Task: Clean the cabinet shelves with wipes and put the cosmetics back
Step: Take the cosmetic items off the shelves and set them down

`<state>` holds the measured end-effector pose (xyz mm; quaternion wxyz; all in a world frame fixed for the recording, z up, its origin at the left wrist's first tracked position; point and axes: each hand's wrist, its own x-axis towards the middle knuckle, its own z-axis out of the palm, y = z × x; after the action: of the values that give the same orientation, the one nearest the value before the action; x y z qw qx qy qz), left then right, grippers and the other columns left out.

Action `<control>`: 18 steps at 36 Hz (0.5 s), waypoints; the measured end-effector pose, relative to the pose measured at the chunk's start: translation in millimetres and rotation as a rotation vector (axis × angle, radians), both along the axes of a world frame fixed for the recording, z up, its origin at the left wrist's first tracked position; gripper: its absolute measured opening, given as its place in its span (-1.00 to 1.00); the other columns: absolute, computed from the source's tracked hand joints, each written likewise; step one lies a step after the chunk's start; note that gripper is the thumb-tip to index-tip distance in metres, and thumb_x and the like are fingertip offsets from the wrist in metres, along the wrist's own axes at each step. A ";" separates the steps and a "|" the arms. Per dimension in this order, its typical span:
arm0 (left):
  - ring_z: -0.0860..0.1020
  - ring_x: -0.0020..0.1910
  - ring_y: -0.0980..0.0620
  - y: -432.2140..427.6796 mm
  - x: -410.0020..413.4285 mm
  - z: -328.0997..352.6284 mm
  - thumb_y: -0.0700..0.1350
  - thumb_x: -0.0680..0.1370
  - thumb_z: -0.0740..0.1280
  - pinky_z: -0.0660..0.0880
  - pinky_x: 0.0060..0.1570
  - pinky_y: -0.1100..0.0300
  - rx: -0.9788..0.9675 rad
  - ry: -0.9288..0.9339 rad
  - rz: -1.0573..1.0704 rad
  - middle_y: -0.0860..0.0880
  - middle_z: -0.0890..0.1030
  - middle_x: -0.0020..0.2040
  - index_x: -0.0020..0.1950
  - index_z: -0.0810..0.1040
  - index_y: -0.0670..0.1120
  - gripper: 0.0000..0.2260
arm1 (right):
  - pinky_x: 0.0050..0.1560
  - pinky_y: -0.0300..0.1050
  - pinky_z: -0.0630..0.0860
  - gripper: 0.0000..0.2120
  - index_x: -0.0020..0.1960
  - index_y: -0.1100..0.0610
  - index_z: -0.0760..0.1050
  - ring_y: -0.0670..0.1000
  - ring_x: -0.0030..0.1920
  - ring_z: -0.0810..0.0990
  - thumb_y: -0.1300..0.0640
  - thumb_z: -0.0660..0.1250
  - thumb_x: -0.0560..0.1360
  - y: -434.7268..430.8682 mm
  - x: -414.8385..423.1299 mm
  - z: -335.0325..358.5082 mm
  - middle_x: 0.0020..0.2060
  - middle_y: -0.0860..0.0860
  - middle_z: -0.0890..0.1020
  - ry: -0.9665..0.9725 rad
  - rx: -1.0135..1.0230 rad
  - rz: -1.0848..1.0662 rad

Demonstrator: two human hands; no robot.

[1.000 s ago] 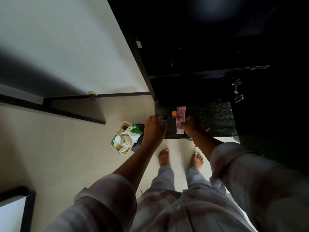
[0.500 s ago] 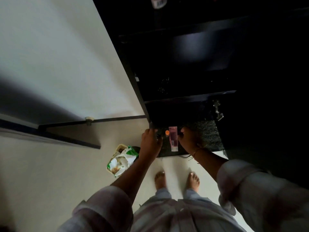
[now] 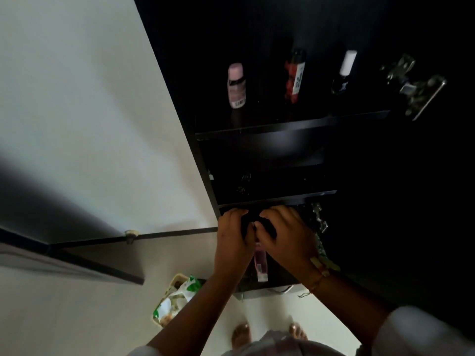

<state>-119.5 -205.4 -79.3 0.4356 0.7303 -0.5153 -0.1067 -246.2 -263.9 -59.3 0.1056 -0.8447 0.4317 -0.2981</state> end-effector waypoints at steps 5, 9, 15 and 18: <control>0.49 0.12 0.05 -20.8 -3.7 75.5 -0.17 0.56 0.33 0.50 0.10 0.06 -0.307 0.047 0.042 0.03 0.45 0.13 0.21 0.39 0.02 -0.74 | -0.08 -0.14 0.55 -0.79 0.04 0.05 0.58 0.01 0.03 0.57 -0.03 0.31 0.51 -22.0 8.6 72.2 0.00 -0.04 0.60 -0.206 -0.133 -0.024; 0.50 0.13 0.01 -40.9 -4.1 135.6 -0.22 0.54 0.35 0.51 0.09 0.12 -0.504 0.017 0.030 -0.04 0.44 0.17 0.22 0.39 -0.03 -0.70 | -0.01 -0.15 0.52 -0.79 0.09 0.07 0.55 0.02 0.08 0.56 -0.01 0.32 0.52 -42.7 16.5 124.0 0.05 -0.02 0.58 -0.320 -0.223 -0.054; 0.40 0.26 0.00 -87.9 11.1 186.4 -0.20 0.52 0.38 0.40 0.24 0.26 -0.537 -0.101 0.046 -0.13 0.38 0.26 0.29 0.42 -0.21 -0.64 | 0.10 -0.12 0.50 -0.59 0.28 0.15 0.43 0.06 0.18 0.49 0.00 0.35 0.50 -83.3 27.1 170.6 0.20 0.07 0.46 -0.415 -0.269 -0.104; 0.30 0.34 0.05 -106.2 19.9 198.4 -0.16 0.52 0.39 0.18 0.28 0.52 -0.516 -0.139 0.084 -0.13 0.30 0.34 0.41 0.33 -0.16 -0.51 | 0.21 -0.13 0.41 -0.48 0.34 0.18 0.37 0.12 0.25 0.43 -0.01 0.37 0.47 -100.9 32.4 183.4 0.27 0.13 0.40 -0.363 -0.302 -0.168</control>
<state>-99.6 -311.5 119.1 0.5750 0.6216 -0.5232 0.0966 -213.8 -364.7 124.1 0.0288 -0.7449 0.4247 -0.5138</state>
